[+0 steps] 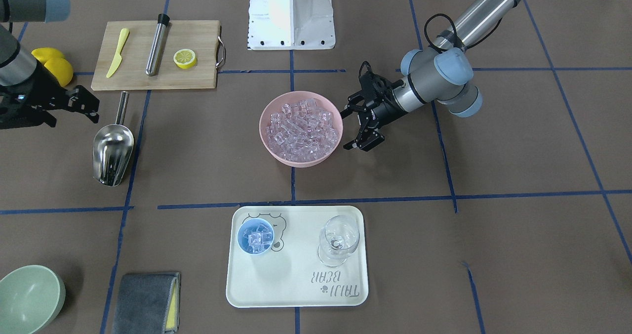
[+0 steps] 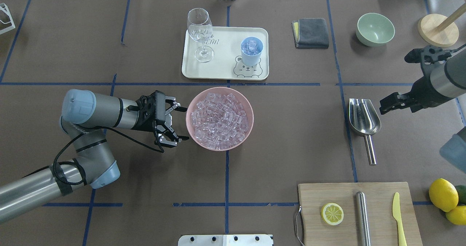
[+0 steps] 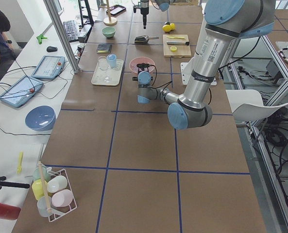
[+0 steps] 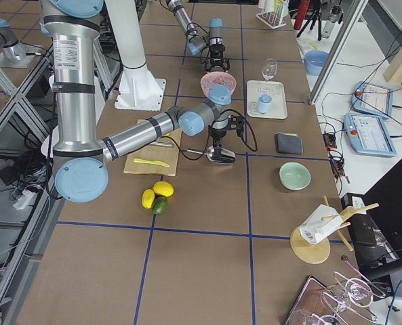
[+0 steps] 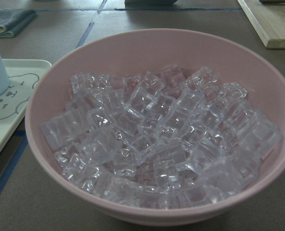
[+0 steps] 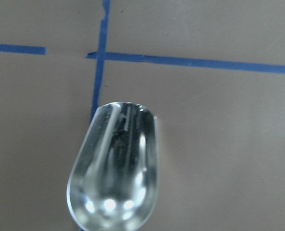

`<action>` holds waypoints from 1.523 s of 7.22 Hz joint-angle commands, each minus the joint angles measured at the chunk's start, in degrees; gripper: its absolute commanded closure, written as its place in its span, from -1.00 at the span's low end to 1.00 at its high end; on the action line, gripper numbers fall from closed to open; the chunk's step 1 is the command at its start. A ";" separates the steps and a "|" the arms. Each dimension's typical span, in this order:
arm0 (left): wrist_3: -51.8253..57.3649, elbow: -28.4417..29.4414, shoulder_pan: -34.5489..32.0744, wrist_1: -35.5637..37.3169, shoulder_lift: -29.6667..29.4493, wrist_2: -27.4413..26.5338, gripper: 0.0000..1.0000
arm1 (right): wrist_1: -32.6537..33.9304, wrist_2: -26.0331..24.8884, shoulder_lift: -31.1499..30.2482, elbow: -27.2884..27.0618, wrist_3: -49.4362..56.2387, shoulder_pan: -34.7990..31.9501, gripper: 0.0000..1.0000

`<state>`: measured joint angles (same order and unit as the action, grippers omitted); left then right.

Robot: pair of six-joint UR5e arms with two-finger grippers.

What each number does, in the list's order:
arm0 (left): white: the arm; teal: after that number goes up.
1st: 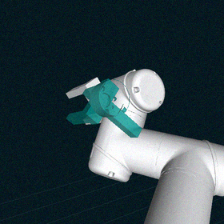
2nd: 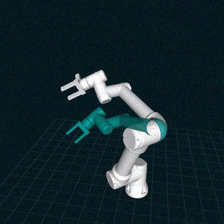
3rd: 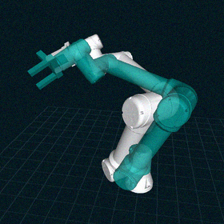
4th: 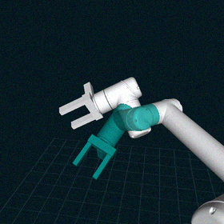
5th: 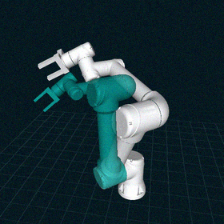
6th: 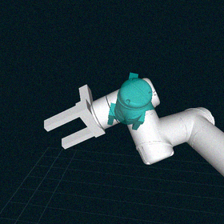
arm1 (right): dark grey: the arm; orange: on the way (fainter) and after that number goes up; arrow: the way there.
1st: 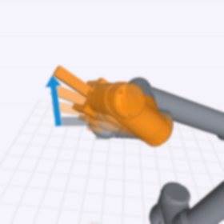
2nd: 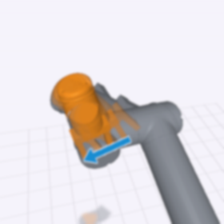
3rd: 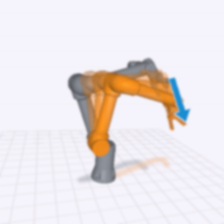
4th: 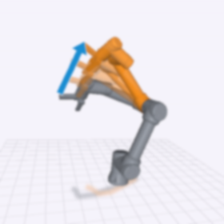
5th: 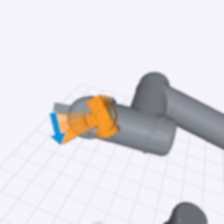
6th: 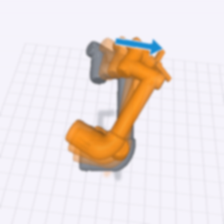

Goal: Put ice in cup with scoop

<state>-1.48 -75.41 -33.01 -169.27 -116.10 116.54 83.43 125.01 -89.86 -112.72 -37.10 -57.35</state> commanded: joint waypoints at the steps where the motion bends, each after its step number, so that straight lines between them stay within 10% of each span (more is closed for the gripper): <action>1: -0.01 0.00 -0.12 0.00 0.26 0.00 -1.00 | 8.99 0.24 0.04 0.22 19.53 -9.06 -1.00; 7: -0.10 -0.18 -7.21 3.05 3.77 4.53 -1.00 | 12.02 7.79 -16.99 0.04 45.43 -30.16 -1.00; 11: 1.73 -1.40 -22.33 12.61 8.17 8.88 -1.00 | 11.93 9.11 -17.80 0.04 44.39 -31.51 -1.00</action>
<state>-0.85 -76.14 -50.90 -160.39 -109.12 125.02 95.40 133.93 -107.65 -112.76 7.41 -88.73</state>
